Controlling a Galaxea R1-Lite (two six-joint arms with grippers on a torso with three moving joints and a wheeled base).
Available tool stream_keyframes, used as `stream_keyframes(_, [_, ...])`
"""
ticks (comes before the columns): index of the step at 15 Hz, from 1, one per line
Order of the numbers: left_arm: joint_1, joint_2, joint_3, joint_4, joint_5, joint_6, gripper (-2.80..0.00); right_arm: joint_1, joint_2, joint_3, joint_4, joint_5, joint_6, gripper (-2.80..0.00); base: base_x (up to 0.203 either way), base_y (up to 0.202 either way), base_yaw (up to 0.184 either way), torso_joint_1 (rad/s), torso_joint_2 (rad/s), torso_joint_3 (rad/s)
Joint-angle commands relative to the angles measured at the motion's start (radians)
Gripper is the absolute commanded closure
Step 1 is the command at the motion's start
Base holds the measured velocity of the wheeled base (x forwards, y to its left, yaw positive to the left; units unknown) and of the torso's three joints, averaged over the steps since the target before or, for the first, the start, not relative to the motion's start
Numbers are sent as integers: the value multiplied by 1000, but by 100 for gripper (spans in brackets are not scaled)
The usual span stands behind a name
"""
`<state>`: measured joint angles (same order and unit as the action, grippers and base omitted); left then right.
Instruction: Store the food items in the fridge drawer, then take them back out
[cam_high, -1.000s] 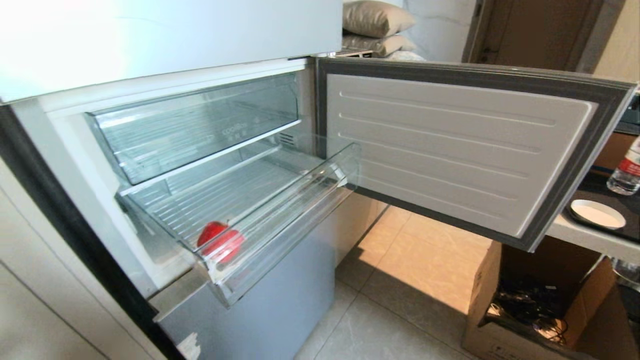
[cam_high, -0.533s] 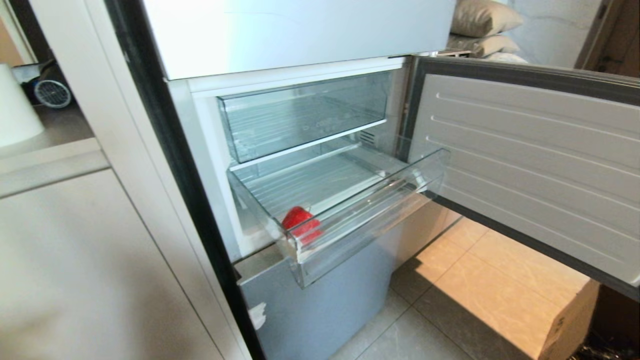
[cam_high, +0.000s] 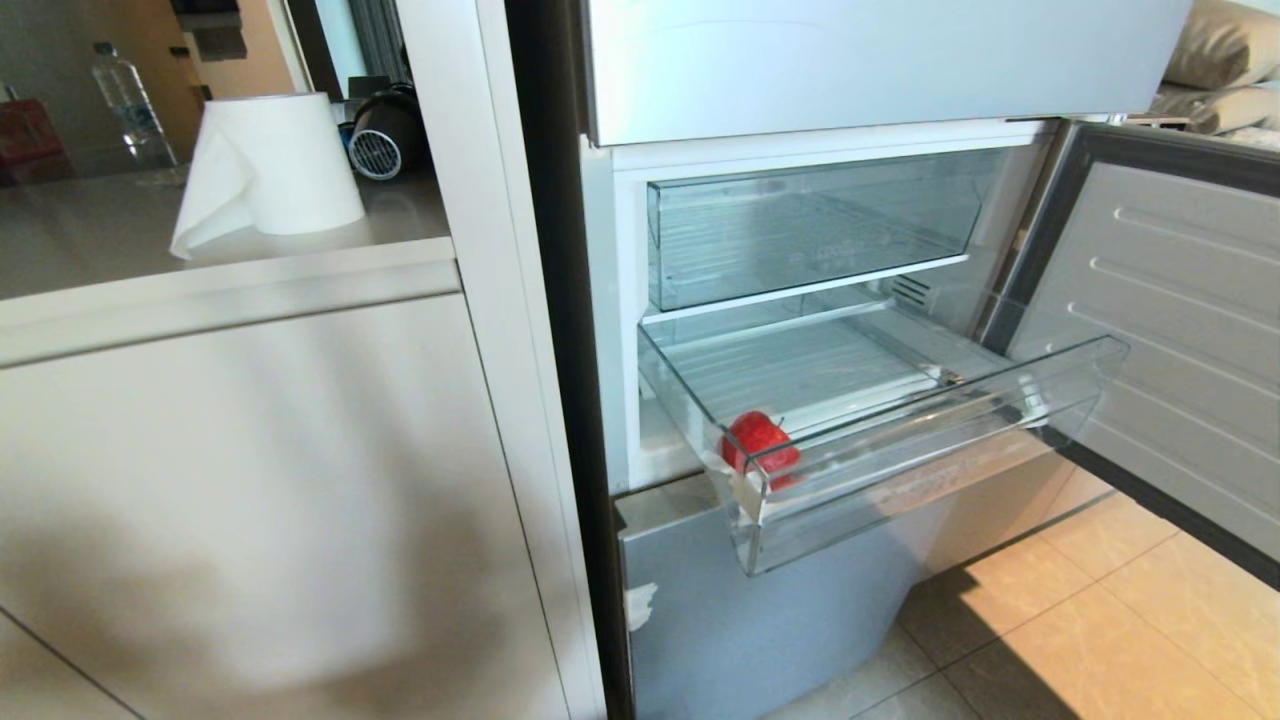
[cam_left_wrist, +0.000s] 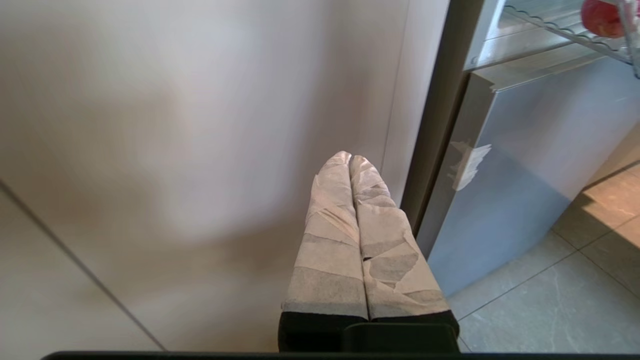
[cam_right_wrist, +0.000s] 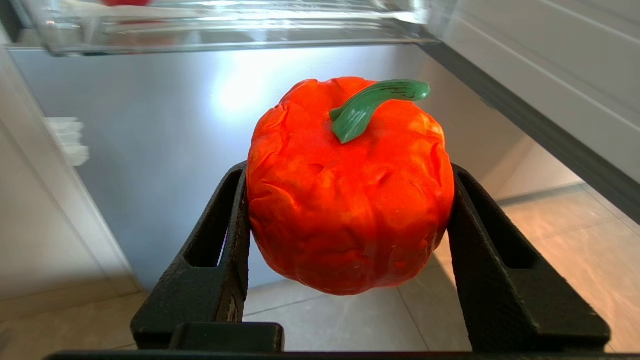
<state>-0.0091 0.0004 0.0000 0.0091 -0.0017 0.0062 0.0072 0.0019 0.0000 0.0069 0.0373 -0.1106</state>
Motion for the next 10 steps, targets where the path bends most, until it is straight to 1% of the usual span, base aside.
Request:
stream_keyframes(1, [0, 1, 0, 1, 0, 0, 0, 0, 41, 0, -34, 7, -3, 0, 0, 0, 0, 0, 0, 0])
stream_keyframes(3, [0, 0, 0, 0, 0, 0, 0, 5, 196, -11, -176, 19, -1, 0, 0, 0, 0, 0, 0, 0])
stream_keyframes(5, [0, 0, 0, 0, 0, 0, 0, 26, 410, -71, -279, 25, 14, 0, 0, 0, 0, 0, 0, 0])
stream_keyframes(8, [0, 1, 0, 0, 0, 0, 0, 86, 750, -268, -347, 32, 71, 0, 0, 0, 0, 0, 0, 0])
stream_keyframes(10, [0, 0, 0, 0, 0, 0, 0, 126, 987, -445, -371, 34, 95, 0, 0, 0, 0, 0, 0, 0])
